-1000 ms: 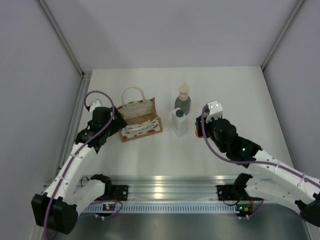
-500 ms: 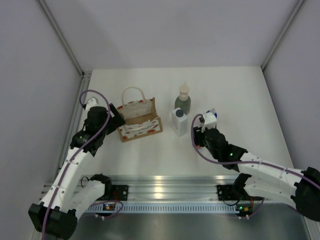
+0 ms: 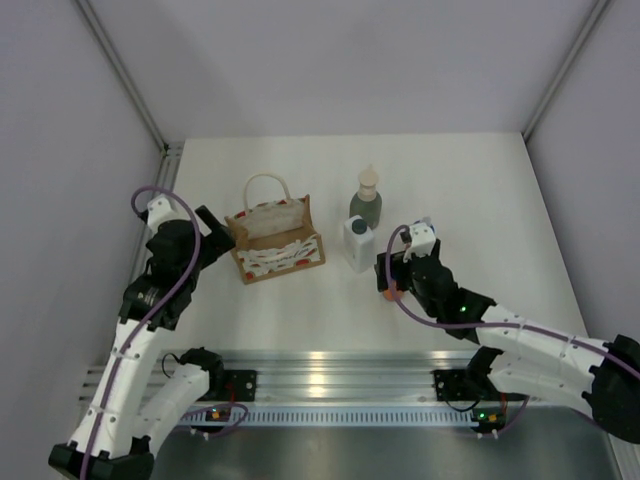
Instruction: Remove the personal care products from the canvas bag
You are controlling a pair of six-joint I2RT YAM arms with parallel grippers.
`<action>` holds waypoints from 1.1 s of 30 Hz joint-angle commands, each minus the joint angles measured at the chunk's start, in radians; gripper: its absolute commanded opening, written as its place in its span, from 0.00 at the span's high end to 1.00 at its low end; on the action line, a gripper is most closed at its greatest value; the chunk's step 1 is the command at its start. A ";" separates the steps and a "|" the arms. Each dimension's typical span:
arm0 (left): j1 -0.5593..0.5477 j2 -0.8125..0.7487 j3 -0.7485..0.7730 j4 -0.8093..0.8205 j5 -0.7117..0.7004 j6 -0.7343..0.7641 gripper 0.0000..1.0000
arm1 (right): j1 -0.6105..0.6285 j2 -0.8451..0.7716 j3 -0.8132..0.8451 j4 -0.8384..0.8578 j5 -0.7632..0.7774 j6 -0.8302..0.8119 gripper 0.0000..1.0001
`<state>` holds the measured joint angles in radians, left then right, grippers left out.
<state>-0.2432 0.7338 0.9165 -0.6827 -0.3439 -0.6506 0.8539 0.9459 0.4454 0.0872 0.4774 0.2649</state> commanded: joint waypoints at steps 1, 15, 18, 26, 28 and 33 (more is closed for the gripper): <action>0.002 -0.005 0.058 -0.047 -0.056 0.038 0.02 | -0.012 -0.042 0.044 0.046 0.009 0.011 0.01; 0.002 -0.085 0.226 -0.205 -0.127 0.213 0.02 | -0.015 -0.193 0.447 -0.579 0.151 -0.020 0.01; 0.002 -0.143 0.258 -0.221 -0.109 0.245 0.02 | -0.015 -0.231 0.521 -0.726 0.171 0.020 0.00; 0.002 -0.250 0.312 -0.325 -0.142 0.282 0.02 | -0.016 -0.364 0.653 -1.001 0.277 0.048 0.01; 0.002 -0.270 0.320 -0.353 -0.135 0.287 0.02 | -0.016 -0.394 0.693 -1.053 0.280 0.051 0.01; 0.002 -0.310 0.325 -0.390 -0.116 0.289 0.02 | -0.016 -0.456 0.757 -1.201 0.299 0.040 0.00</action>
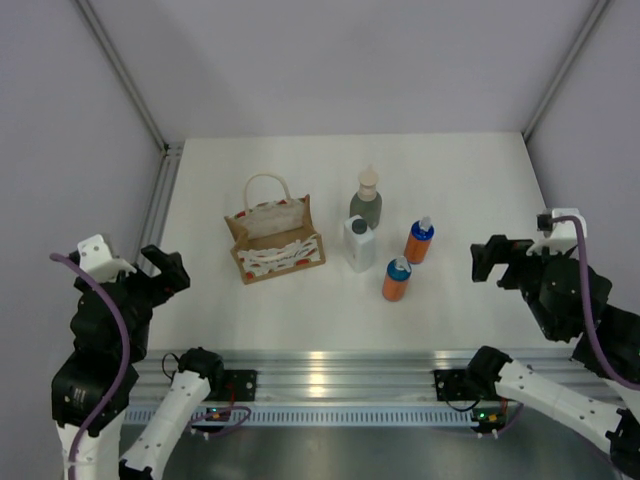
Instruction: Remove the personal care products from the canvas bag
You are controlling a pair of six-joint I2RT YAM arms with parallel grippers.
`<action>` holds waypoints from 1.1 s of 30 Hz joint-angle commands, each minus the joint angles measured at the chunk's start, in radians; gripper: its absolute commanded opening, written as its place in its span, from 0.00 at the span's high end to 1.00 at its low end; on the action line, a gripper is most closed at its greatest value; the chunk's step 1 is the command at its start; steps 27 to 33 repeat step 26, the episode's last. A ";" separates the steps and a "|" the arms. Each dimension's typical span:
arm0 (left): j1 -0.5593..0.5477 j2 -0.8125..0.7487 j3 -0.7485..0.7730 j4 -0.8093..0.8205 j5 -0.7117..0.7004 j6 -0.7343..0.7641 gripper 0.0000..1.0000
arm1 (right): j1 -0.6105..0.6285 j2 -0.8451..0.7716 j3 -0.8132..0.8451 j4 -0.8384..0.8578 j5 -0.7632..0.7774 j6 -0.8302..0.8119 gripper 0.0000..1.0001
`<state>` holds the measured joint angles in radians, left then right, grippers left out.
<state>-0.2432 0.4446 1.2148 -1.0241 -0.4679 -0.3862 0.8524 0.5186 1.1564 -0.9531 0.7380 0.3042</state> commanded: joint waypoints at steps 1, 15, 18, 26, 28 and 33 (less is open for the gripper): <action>0.002 -0.027 0.023 -0.048 0.015 0.027 0.02 | -0.015 -0.037 0.064 -0.195 0.055 0.000 0.01; 0.002 -0.057 -0.124 -0.016 0.147 -0.017 0.02 | -0.013 -0.078 0.049 -0.201 0.116 0.007 0.00; 0.002 -0.047 -0.118 -0.014 0.152 -0.020 0.02 | -0.015 -0.074 0.022 -0.170 0.113 0.006 0.01; 0.002 -0.038 -0.115 -0.016 0.129 -0.022 0.02 | -0.013 -0.055 -0.035 -0.125 0.110 0.009 0.01; 0.002 -0.038 -0.115 -0.016 0.129 -0.022 0.02 | -0.013 -0.055 -0.035 -0.125 0.110 0.009 0.01; 0.002 -0.038 -0.115 -0.016 0.129 -0.022 0.02 | -0.013 -0.055 -0.035 -0.125 0.110 0.009 0.01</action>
